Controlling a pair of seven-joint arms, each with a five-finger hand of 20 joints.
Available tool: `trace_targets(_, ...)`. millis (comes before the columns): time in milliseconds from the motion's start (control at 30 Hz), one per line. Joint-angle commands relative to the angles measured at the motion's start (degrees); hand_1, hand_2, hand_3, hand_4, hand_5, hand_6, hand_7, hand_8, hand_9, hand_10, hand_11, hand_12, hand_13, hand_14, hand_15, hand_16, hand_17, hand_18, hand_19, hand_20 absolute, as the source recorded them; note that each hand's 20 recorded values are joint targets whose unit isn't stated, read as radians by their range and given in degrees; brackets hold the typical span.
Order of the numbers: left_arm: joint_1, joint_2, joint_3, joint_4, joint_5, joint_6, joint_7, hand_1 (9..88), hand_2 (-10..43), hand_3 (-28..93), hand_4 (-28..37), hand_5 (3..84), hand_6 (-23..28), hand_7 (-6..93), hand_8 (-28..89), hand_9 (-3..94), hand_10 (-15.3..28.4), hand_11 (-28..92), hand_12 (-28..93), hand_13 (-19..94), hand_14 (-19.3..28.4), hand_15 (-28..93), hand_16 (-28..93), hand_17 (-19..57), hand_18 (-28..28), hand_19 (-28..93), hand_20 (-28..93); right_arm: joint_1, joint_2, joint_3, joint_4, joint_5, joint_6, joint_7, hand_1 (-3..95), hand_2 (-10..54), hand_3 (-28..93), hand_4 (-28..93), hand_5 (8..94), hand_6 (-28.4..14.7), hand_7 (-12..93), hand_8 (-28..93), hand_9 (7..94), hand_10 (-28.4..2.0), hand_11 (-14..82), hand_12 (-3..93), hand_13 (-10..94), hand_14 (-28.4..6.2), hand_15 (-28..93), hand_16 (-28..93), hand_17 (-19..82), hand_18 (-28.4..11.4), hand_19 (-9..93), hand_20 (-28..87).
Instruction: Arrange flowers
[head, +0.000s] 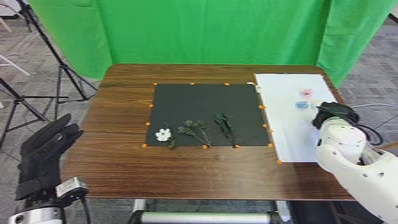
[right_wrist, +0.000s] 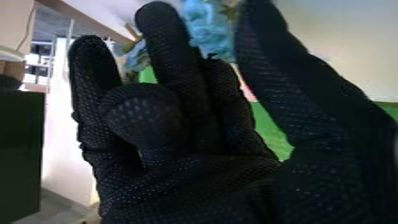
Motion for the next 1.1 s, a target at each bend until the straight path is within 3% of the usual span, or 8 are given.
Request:
trace_targets(33,0.1,-1.01,0.0,-0.21,1.01,-0.69,-0.76,26.5,4.0,84,-16.8,40.8,10.1,17.9,-11,37.0,20.0,37,8,25,27.1,63,-16,-9.0,21.7,58,2,1.7,2.7,-3.6,1.9,-2.7,5.9,1.7,54.3,-9.4,76,-28,64.5,-7.0,21,0,76.5,-13.5,17.6,25.9,77,-8.3,80,16,40,-19.7,93,-12)
trace_targets(267,-0.3,-1.26,0.02,-0.13,1.51,-0.9,-1.4,26.5,4.1,84,-16.9,40.7,10.0,17.9,-11,37.1,20.0,37,8,25,27.0,63,-16,-9.0,21.8,58,2,3.2,4.2,-7.2,2.7,-5.1,11.7,2.2,57.0,-9.5,73,-28,70.5,-6.0,24,4,83.0,-10.7,13.9,31.0,80,-6.9,80,17,42,-19.0,93,-9)
trace_targets(433,-0.1,-0.55,0.42,-0.12,0.9,-0.34,-0.56,26.3,4.1,84,-16.8,40.8,10.0,17.8,-11,37.1,20.0,37,8,25,27.1,63,-16,-9.0,21.8,58,2,4.2,5.0,-9.4,2.9,-6.1,14.9,2.2,57.4,-8.9,73,-28,76.6,-3.8,26,5,87.8,-9.2,15.1,32.2,83,-5.8,79,18,44,-18.4,93,-8)
trace_targets(600,-0.1,-1.32,-0.05,-0.21,1.51,-0.92,-1.32,26.3,4.1,84,-16.9,40.8,10.0,17.9,-11,37.1,20.0,37,8,25,27.1,63,-16,-9.0,21.8,58,2,3.7,4.9,-8.6,2.5,-7.1,16.9,1.8,57.3,-8.9,74,-28,78.8,-3.0,26,6,89.4,-8.5,17.3,31.9,85,-5.0,78,18,45,-18.1,93,-7)
trace_targets(800,0.3,-1.9,-0.54,-0.31,1.98,-1.08,-1.62,26.4,4.1,84,-17.1,40.7,10.0,18.0,-11,37.1,19.9,37,8,25,27.1,63,-16,-9.0,21.8,58,2,3.7,5.8,-8.3,-1.6,-8.5,19.3,-1.0,57.1,-9.3,75,-28,79.9,-2.8,25,7,89.9,-8.3,18.0,32.1,85,-4.8,78,19,45,-18.0,93,-6)
trace_targets(867,0.4,-1.6,-0.49,-0.28,1.45,-0.85,-1.44,26.3,4.1,84,-17.1,40.7,10.0,18.0,-11,37.1,19.9,37,8,25,27.1,63,-16,-9.0,21.7,58,2,4.7,5.8,-9.1,-3.2,-8.0,20.2,-2.2,57.1,-9.4,75,-28,80.0,-2.8,25,7,89.8,-8.3,18.1,32.5,85,-4.7,78,19,45,-18.0,93,-6)
trace_targets(1100,0.7,-1.67,-0.83,-0.42,1.67,-0.78,-1.64,26.2,4.1,84,-17.1,40.7,10.0,17.9,-11,37.0,20.0,38,8,25,27.1,63,-16,-9.0,21.7,57,2,10.4,4.2,-14.5,-7.6,-9.1,20.6,-7.4,56.8,-9.5,75,-28,80.1,-2.5,24,7,89.9,-7.9,18.4,33.1,85,-4.5,78,20,45,-17.8,93,-6)
